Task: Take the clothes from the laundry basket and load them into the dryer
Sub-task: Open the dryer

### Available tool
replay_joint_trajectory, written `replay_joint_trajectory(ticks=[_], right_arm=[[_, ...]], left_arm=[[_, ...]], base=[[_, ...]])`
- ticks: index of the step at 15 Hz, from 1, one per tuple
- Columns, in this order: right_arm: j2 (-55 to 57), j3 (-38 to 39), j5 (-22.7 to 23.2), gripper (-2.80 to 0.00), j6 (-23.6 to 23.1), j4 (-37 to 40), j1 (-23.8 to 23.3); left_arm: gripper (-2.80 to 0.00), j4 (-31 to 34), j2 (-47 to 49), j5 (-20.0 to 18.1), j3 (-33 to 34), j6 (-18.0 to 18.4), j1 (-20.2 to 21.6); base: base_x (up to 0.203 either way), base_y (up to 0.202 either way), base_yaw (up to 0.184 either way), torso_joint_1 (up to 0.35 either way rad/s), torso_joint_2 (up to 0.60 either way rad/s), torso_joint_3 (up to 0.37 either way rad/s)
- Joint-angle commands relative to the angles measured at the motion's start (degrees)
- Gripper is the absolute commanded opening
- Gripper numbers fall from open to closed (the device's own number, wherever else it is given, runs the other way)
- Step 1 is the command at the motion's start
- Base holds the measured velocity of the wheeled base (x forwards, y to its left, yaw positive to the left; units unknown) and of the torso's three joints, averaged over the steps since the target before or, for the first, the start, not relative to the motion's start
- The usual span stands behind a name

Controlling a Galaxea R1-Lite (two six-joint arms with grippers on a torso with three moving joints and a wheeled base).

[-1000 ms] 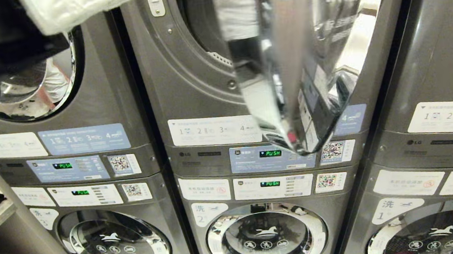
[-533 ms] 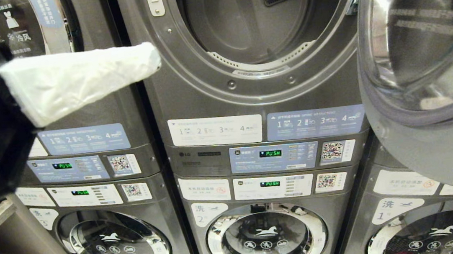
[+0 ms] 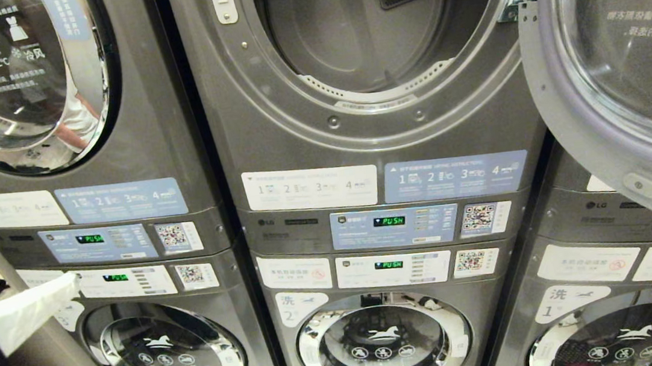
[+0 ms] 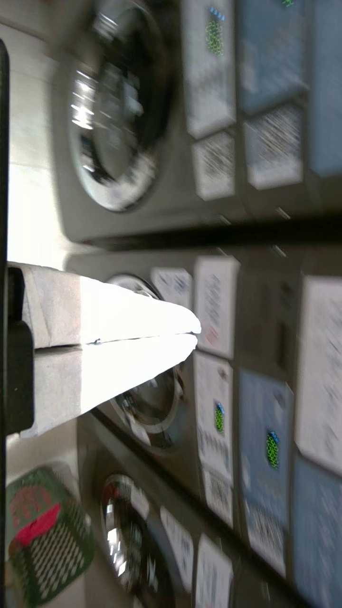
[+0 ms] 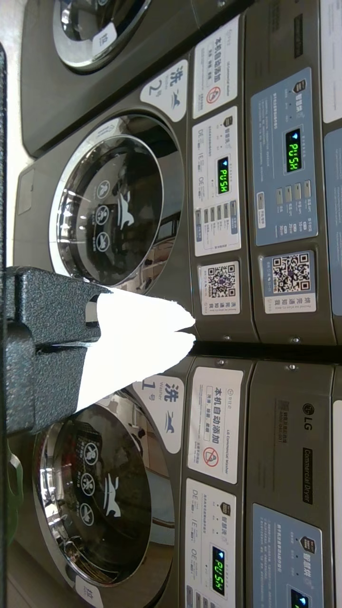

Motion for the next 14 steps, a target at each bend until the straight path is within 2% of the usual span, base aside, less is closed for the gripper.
replay_joint_trajectory(ticks=[1,4,6,7,10,12,14], right_arm=[[0.02,0.02,-0.07,-2.80,0.33,-0.02,0.01],[0.02,-0.30,0.08,-2.80,-0.74,-0.82,0.01],[0.36,-5.30,0.01,-2.80,-3.80,-2.47,0.01],[1.49,-9.26,-0.64,-2.80,-4.62,-2.64,0.01],[15.30,-19.12,-6.82,-2.80,-4.19,-3.84,0.02],[25.94,-26.75,-11.91,-2.80,-2.09,-5.89,0.02],[32.10,-29.92,-15.30,-2.80,-0.53,-8.20,0.04]], left_arm=[[-2.80,-2.08,-6.01,0.14,10.62,-0.22,7.71],[-2.80,-6.61,-14.99,0.32,22.48,0.60,12.21],[-2.80,-6.96,-25.55,0.63,26.76,2.47,12.72],[-2.80,-5.18,-32.68,0.82,27.90,3.48,12.65],[-2.80,1.79,-49.72,1.51,29.88,7.20,12.21],[-2.80,5.97,-52.15,1.66,31.05,8.52,11.91],[-2.80,8.13,-51.01,1.17,31.74,9.00,11.73]], base=[[0.000,0.000,0.000,0.000,0.00,0.000],[0.000,0.000,0.000,0.000,0.00,0.000],[0.000,0.000,0.000,0.000,0.00,0.000],[0.000,0.000,0.000,0.000,0.00,0.000],[0.000,0.000,0.000,0.000,0.00,0.000],[0.000,0.000,0.000,0.000,0.00,0.000],[0.000,0.000,0.000,0.000,0.00,0.000]])
